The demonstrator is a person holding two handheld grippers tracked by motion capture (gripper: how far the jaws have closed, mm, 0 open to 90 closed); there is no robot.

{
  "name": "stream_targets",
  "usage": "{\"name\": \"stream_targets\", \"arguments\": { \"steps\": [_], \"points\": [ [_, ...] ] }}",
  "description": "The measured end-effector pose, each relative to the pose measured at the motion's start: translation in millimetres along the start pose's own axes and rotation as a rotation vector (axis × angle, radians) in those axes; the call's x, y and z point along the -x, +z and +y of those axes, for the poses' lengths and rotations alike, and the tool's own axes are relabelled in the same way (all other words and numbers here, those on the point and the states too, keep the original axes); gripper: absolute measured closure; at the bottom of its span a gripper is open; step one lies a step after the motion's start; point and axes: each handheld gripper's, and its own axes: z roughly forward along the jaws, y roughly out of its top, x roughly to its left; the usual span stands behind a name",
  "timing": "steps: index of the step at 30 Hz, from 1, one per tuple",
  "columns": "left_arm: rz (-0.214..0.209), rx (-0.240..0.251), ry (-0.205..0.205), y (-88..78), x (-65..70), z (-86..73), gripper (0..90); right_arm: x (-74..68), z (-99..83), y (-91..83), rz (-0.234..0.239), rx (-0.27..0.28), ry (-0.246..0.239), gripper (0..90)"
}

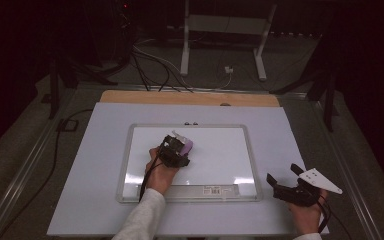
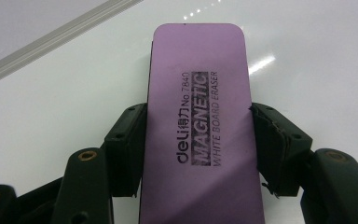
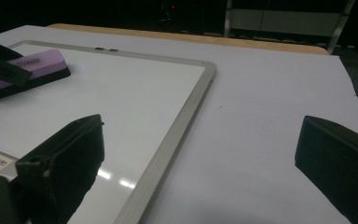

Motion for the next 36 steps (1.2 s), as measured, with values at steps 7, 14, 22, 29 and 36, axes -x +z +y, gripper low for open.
{"name": "stream_targets", "arguments": {
  "steps": [7, 14, 22, 29, 36],
  "points": [
    [0.006, 0.019, -0.028, -4.4, -4.4, -1.2, 41.8, -0.6, 0.0, -0.3, 0.001, 0.001, -0.003, 2.0],
    [-0.002, 0.052, -0.055, -11.5, -9.0, -0.5, 41.8, -0.9, 0.8, -0.3, 0.004, 0.004, -0.003, 2.0],
    [0.002, 0.084, -0.089, -19.7, -17.6, 0.3, 41.8, -0.4, 0.3, -0.5, 0.004, 0.003, -0.003, 2.0],
    [0.017, 0.116, -0.137, -25.6, -29.9, -0.1, 41.8, 0.1, 0.0, -1.4, 0.000, 0.003, 0.000, 2.0],
    [0.043, 0.124, -0.171, -30.3, -42.3, -4.1, 41.8, -0.3, -0.5, -1.5, 0.001, 0.001, 0.000, 2.0]
  ]
}}
